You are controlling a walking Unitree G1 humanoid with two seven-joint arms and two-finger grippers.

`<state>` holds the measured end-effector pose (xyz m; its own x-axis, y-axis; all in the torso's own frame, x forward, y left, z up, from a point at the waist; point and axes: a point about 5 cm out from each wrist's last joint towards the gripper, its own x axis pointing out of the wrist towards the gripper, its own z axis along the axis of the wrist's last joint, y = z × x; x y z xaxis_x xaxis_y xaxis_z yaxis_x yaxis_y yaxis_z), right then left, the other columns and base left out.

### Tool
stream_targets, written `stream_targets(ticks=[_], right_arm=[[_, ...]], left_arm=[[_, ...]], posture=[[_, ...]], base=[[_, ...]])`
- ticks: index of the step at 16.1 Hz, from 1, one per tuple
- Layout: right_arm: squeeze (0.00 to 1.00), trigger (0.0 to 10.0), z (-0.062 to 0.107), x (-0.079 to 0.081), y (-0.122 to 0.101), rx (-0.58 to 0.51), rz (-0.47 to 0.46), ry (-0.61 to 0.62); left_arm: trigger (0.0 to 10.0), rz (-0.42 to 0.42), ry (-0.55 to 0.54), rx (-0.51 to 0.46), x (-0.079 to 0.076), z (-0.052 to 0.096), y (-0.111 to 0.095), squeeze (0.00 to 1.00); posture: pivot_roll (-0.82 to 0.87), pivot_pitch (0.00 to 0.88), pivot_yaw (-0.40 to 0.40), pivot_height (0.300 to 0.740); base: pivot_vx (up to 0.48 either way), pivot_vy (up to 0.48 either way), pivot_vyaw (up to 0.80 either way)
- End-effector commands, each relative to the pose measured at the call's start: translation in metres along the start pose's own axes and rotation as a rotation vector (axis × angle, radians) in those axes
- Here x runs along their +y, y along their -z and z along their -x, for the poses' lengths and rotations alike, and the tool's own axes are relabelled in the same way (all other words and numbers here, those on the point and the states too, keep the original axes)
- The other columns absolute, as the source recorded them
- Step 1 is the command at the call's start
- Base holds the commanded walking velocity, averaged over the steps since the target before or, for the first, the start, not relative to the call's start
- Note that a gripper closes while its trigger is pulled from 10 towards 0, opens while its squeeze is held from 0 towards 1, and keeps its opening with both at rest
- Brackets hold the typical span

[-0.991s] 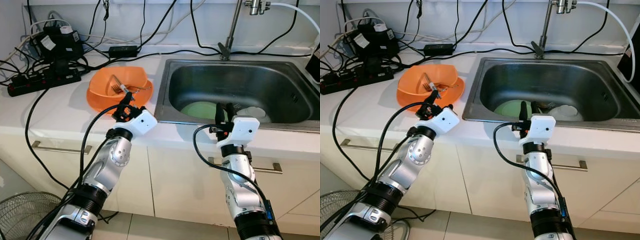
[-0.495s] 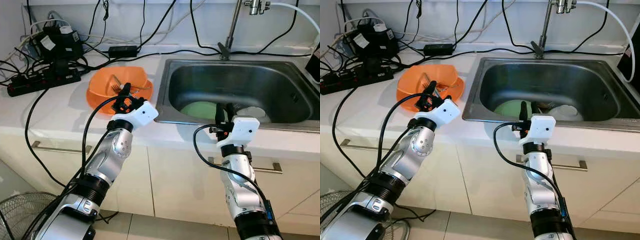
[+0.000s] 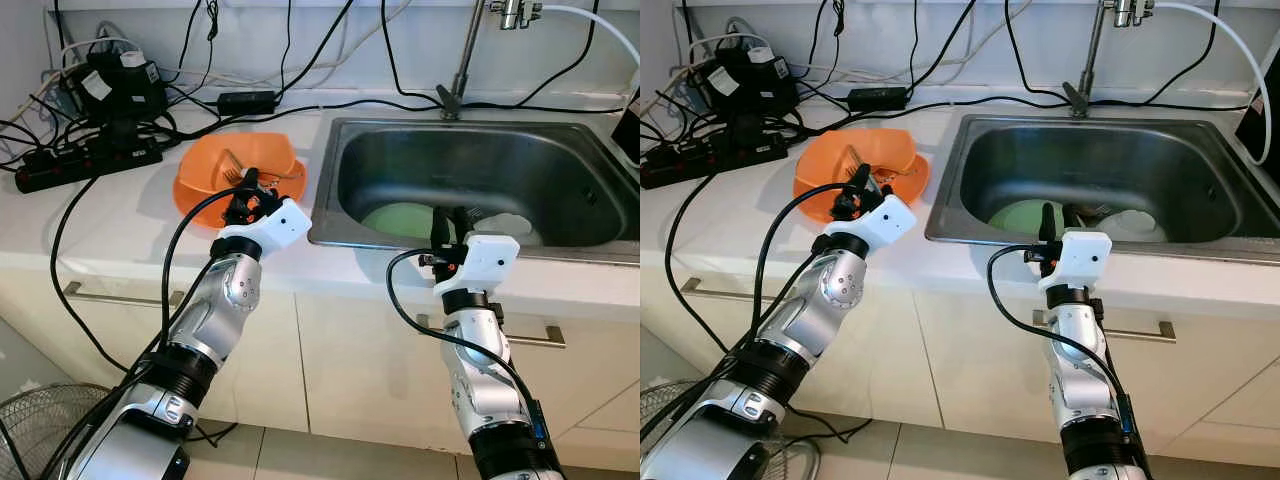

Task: Kitchen organization

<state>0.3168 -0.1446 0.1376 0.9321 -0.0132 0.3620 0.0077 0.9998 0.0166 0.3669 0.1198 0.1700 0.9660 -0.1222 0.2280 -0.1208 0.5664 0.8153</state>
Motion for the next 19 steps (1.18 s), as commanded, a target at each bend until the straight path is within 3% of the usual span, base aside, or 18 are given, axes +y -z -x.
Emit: stream_targets(ticks=[1, 2, 5, 6, 16, 17, 19], right_arm=[[0.0, 10.0, -0.005, 0.002, -0.002, -0.01, 0.005, -0.004], [0.0, 10.0, -0.005, 0.002, -0.002, -0.01, 0.004, -0.004], [0.0, 10.0, -0.005, 0.001, -0.003, -0.01, 0.005, -0.003], [0.0, 10.0, -0.005, 0.001, -0.003, -0.01, 0.006, -0.003], [0.0, 10.0, -0.005, 0.002, -0.002, -0.006, 0.006, -0.005], [0.0, 10.0, -0.005, 0.002, -0.002, -0.007, 0.005, -0.006], [0.0, 10.0, -0.005, 0.002, -0.002, -0.006, 0.004, -0.007]], left_arm=[[2.3, -0.009, -0.014, 0.02, 0.001, 0.002, 0.005, 0.0], [1.5, -0.009, -0.017, 0.024, 0.002, 0.001, 0.005, 0.0], [2.1, -0.003, -0.019, 0.03, 0.002, 0.001, 0.005, 0.0], [0.0, -0.003, -0.017, 0.031, 0.001, 0.001, 0.005, 0.0], [0.2, 0.003, -0.079, 0.024, 0.01, 0.001, -0.003, 0.0], [10.0, -0.004, -0.12, -0.011, 0.019, -0.001, -0.011, 0.0], [10.0, -0.035, -0.15, -0.037, 0.028, -0.002, -0.018, 0.0]], posture=[[0.05, 0.012, 0.084, 0.74], [0.05, 0.013, 0.083, 0.74], [0.05, 0.013, 0.082, 0.74], [0.05, 0.015, 0.08, 0.74], [0.06, 0.017, 0.079, 0.74], [0.06, 0.017, 0.078, 0.74], [0.06, 0.017, 0.078, 0.74]], base=[[0.0, 0.0, 0.0], [0.0, 0.0, 0.0], [0.0, 0.0, 0.0], [0.0, 0.0, 0.0], [0.0, 0.0, 0.0], [0.0, 0.0, 0.0], [0.0, 0.0, 0.0]])
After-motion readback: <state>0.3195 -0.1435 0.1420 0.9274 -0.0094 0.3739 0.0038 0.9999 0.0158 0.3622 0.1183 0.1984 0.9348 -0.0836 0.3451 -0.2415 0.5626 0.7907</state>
